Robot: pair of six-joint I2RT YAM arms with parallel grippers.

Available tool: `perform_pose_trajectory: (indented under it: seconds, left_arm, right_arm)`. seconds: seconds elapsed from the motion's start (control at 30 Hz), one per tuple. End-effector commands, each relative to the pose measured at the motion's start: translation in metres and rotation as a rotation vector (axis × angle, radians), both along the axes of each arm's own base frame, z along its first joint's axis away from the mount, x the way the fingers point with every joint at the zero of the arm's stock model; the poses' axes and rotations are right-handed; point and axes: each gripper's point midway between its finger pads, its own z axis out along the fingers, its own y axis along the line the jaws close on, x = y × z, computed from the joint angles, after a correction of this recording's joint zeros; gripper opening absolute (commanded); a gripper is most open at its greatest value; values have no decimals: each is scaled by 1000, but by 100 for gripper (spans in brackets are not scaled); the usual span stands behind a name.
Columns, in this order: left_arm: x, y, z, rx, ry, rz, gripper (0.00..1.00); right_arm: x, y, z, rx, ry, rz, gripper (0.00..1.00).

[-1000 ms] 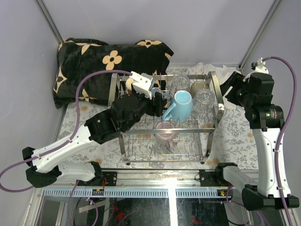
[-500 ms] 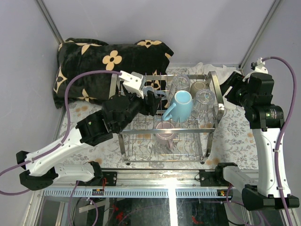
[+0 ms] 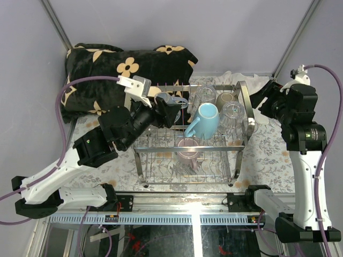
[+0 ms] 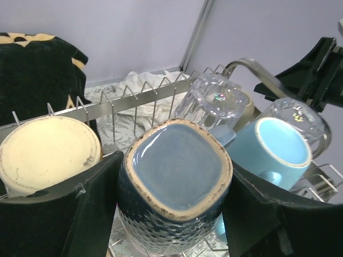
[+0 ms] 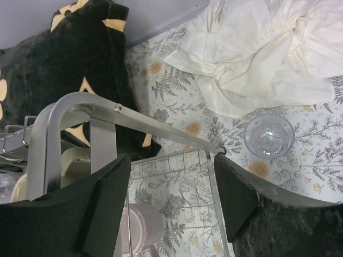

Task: Unload the cups from the dish rack
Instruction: Unload the cup from the dish rack, then place the cup at the center of the board.

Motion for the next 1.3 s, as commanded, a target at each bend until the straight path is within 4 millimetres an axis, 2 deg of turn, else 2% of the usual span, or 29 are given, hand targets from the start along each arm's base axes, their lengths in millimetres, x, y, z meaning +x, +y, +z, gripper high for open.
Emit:
perform_pose_trajectory:
  seconds: [0.0, 0.13, 0.4, 0.77, 1.13, 1.27]
  left_arm:
    - [-13, 6, 61, -203, -67, -48, 0]
    - [-17, 5, 76, -255, -77, -69, 0]
    - [-19, 7, 93, -335, -95, -72, 0]
    - [-18, 6, 103, -379, -99, -67, 0]
    - [-18, -2, 123, -463, -118, -97, 0]
    - [-19, 2, 133, -516, -146, -92, 0]
  right_arm:
    - [-4, 19, 72, 55, -254, 95, 71]
    - [-7, 26, 100, 87, -350, 123, 70]
    - [-13, 45, 133, 157, -486, 224, 70]
    - [-15, 50, 147, 177, -519, 251, 70]
    - [-50, 97, 189, 328, -672, 574, 70]
    - [-64, 112, 198, 470, -690, 706, 69]
